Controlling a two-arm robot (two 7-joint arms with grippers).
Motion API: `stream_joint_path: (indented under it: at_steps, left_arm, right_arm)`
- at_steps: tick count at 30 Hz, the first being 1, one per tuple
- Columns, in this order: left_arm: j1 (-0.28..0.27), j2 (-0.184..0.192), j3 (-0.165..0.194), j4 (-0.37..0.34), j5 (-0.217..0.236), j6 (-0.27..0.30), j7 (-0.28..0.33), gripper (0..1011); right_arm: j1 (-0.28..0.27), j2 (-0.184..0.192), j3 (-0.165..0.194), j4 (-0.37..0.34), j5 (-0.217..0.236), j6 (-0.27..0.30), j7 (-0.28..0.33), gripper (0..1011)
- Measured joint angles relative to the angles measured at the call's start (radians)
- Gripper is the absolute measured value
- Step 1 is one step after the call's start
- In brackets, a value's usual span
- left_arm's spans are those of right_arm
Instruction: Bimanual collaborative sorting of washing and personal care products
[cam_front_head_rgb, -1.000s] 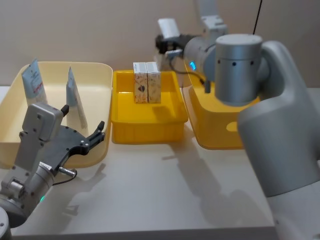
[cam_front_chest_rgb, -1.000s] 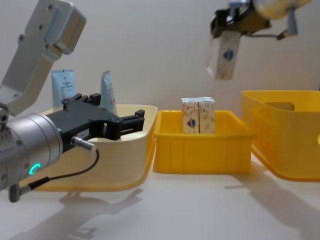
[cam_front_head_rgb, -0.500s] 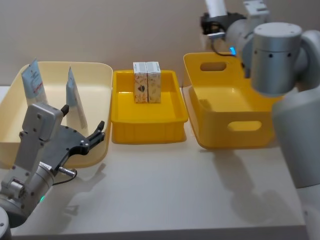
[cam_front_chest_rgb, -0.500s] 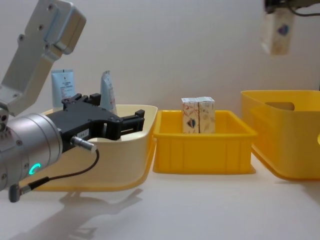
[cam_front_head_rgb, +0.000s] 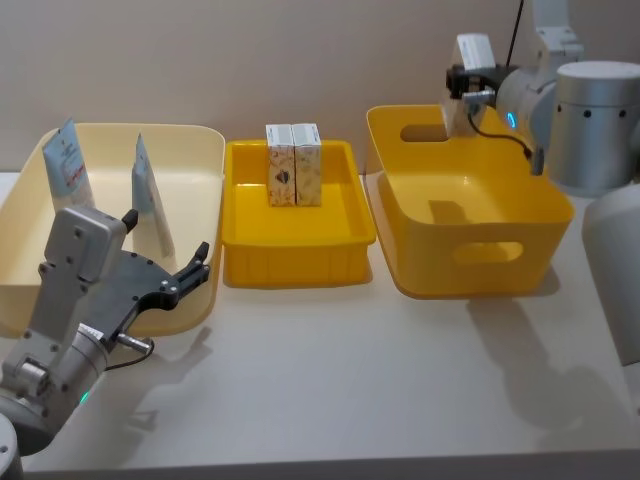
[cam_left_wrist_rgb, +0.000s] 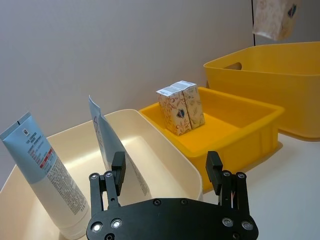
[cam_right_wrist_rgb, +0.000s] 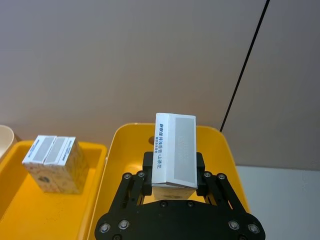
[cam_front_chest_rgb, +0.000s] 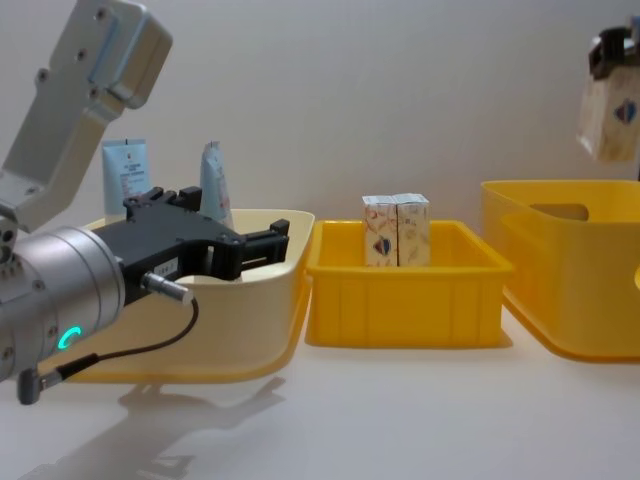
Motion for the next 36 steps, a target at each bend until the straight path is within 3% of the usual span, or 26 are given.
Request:
stream_joint_path:
  at_steps: [10,16,17,29,36]
  left_arm:
    - [0.0,0.0,0.0,0.0,0.0,0.0,0.0,1000]
    - [0.0,0.0,0.0,0.0,0.0,0.0,0.0,1000]
    - [0.0,0.0,0.0,0.0,0.0,0.0,0.0,1000]
    - [0.0,0.0,0.0,0.0,0.0,0.0,0.0,1000]
    - [0.0,0.0,0.0,0.0,0.0,0.0,0.0,1000]
  right_arm:
    - [0.045,0.001,0.007,0.124,0.048,0.051,0.098,453]
    - [0.084,-0.005,-0.001,0.221,0.073,0.065,0.163,612]
    - [0.084,-0.005,-0.001,0.221,0.073,0.065,0.163,673]
    - [0.123,-0.013,-0.009,0.32,0.097,0.078,0.229,998]
    - [0.131,-0.015,-0.011,0.341,0.103,0.082,0.244,1001]
